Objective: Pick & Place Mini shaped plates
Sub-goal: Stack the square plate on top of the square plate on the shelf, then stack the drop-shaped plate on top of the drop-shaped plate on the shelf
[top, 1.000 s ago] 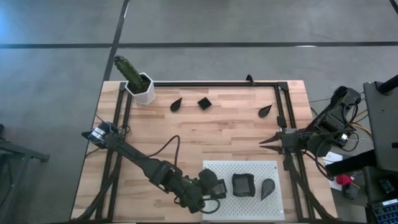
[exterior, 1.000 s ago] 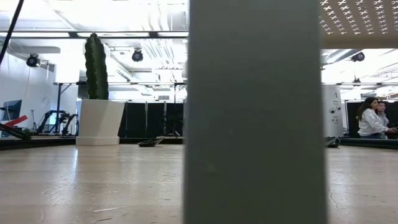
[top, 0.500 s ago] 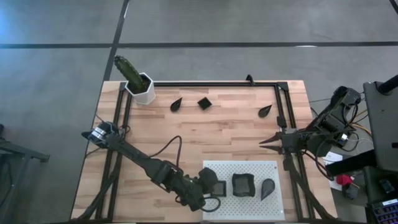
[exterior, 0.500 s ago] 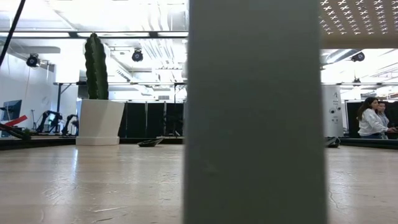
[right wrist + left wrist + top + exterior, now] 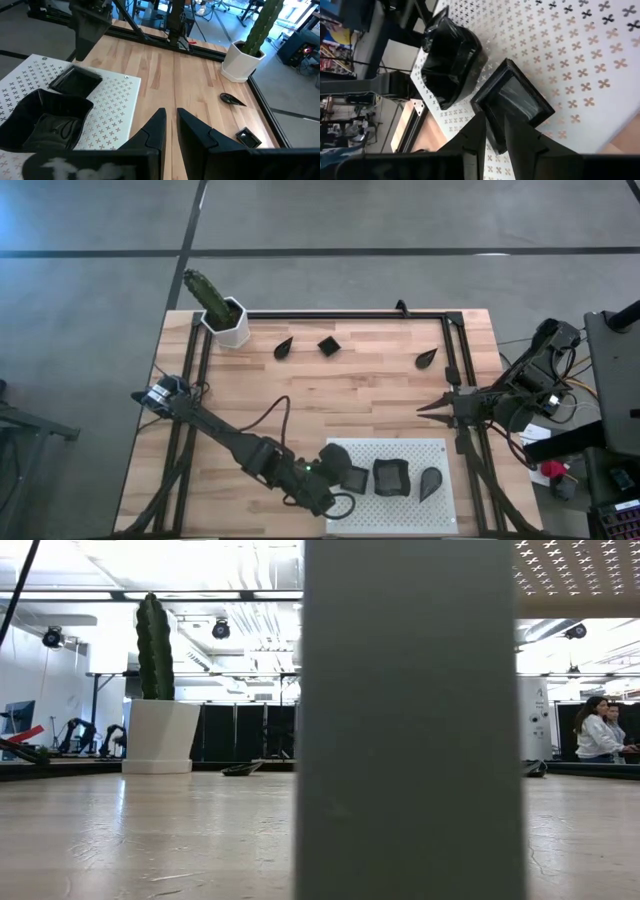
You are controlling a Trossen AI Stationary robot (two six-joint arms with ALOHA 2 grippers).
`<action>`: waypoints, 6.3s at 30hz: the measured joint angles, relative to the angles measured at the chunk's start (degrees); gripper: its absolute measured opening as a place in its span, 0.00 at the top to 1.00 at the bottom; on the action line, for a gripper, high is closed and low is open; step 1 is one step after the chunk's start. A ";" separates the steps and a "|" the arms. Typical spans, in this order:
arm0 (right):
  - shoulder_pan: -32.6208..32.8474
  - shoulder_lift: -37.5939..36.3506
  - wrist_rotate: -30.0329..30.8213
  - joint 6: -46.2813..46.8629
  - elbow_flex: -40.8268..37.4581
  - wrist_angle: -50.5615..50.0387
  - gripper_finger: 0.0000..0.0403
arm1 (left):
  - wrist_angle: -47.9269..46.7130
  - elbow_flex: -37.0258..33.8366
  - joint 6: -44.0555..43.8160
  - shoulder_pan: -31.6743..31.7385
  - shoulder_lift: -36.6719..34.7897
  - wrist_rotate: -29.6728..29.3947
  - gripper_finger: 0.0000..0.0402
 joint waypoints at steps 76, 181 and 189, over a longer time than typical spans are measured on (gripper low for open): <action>-45.33 -1.16 -5.48 69.47 -9.82 -36.67 0.89 | -14.40 -0.11 -62.89 1.57 -10.05 -19.02 0.84; -88.13 12.93 -19.10 40.29 -43.47 29.53 0.98 | -12.21 -2.95 -56.65 1.51 -9.99 -19.20 0.84; -88.13 5.66 -19.44 31.51 -43.54 28.23 0.98 | -12.21 -2.95 -56.37 1.51 -9.99 -19.20 0.84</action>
